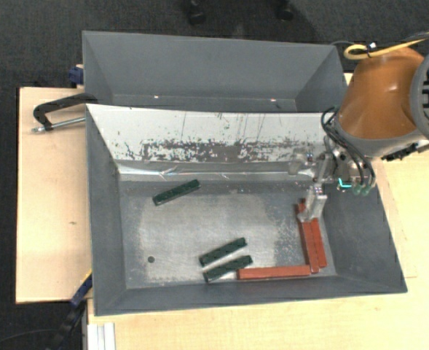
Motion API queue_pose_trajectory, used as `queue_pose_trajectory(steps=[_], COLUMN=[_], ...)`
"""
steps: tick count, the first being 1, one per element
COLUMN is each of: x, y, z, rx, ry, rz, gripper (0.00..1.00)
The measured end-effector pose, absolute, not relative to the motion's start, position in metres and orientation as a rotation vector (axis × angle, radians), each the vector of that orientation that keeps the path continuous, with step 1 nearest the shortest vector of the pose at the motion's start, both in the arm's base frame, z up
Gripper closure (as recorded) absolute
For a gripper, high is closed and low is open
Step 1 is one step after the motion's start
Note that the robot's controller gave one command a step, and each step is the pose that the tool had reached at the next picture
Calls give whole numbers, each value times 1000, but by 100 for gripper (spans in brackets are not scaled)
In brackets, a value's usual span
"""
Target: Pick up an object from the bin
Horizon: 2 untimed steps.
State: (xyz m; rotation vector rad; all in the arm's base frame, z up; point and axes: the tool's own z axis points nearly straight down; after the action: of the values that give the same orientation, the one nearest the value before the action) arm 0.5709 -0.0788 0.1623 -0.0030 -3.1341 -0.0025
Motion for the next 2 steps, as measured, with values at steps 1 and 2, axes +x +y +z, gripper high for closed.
queue_pose_trajectory(steps=[1,2], x=[512,530], y=[-119,-155], z=[70,102], rx=[540,952], ry=[-3092,-3003], rz=[-3,8], gripper=[0,0])
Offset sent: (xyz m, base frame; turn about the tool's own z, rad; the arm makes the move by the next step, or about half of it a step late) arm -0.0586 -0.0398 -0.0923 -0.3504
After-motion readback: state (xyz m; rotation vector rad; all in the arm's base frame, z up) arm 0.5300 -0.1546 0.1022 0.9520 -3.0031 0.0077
